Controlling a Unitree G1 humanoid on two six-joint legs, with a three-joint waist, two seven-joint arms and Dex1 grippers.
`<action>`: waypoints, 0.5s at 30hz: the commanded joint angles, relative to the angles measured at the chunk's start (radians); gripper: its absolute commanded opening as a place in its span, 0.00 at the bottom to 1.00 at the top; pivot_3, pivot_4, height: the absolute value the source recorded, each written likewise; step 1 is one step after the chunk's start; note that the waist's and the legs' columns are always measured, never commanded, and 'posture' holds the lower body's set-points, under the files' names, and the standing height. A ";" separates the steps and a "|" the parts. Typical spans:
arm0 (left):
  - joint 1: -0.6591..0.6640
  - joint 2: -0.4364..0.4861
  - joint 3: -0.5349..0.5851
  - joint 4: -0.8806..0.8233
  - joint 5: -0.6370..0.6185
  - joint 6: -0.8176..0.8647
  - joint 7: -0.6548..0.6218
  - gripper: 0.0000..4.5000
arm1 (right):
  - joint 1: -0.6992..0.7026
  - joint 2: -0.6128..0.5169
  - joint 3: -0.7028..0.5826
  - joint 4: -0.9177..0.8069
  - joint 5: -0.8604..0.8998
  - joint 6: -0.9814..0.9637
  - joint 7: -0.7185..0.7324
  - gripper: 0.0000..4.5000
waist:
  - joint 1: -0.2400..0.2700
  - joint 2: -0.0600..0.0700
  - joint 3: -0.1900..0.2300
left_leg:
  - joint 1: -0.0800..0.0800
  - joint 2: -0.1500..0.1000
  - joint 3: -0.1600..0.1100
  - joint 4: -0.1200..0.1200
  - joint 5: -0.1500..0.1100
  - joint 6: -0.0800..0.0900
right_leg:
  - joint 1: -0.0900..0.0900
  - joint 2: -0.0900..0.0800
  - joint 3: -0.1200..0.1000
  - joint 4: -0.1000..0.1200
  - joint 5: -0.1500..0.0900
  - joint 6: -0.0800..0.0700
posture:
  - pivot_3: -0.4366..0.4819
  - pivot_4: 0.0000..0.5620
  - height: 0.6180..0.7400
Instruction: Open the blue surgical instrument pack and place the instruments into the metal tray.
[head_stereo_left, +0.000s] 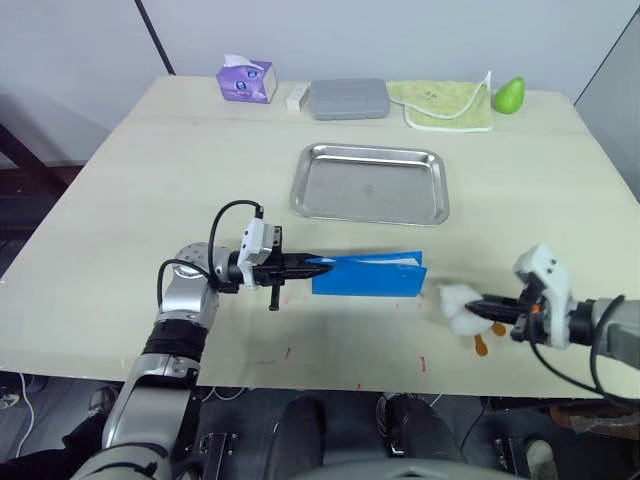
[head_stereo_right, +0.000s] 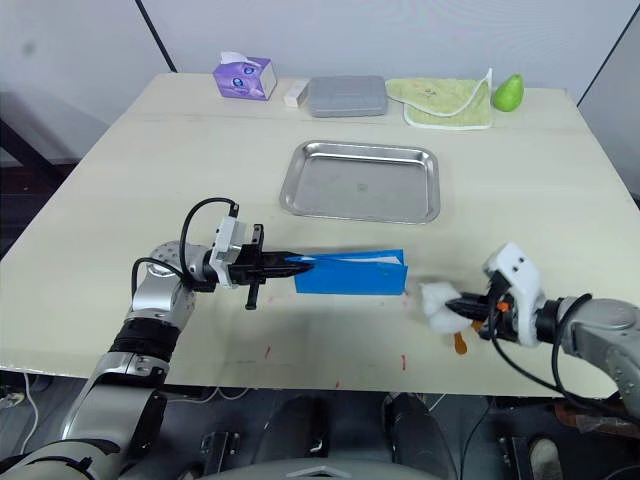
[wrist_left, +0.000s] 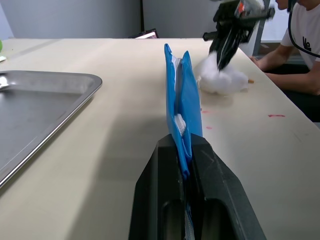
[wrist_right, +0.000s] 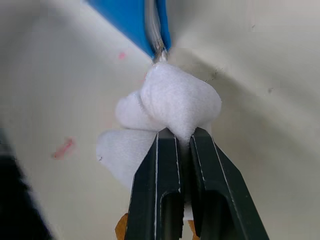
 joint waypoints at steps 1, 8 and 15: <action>-0.005 0.004 -0.018 -0.009 0.020 -0.003 -0.027 0.00 | -0.080 -0.001 -0.134 0.023 0.164 0.037 0.025 0.01 | 0.000 0.000 0.000 | 0.000 0.000 0.000 0.000 0.000 0.000 | 0.000 0.000 0.000 0.000 0.000 0.000 | 0.48 0.27 1.00; -0.013 0.013 -0.030 -0.002 0.045 -0.026 -0.036 0.00 | -0.294 -0.019 -0.163 0.106 0.329 0.086 -0.007 0.01 | 0.000 0.000 0.000 | 0.000 0.000 0.000 0.000 0.000 0.000 | 0.000 0.000 0.000 0.000 0.000 0.000 | 0.48 0.27 1.00; -0.013 0.016 -0.039 -0.015 0.057 -0.026 -0.029 0.00 | -0.439 -0.001 -0.004 0.095 0.294 0.056 -0.010 0.01 | 0.000 0.000 0.000 | -0.001 0.000 0.000 0.000 0.000 0.000 | 0.000 0.000 0.000 0.000 0.000 0.000 | 0.48 0.27 1.00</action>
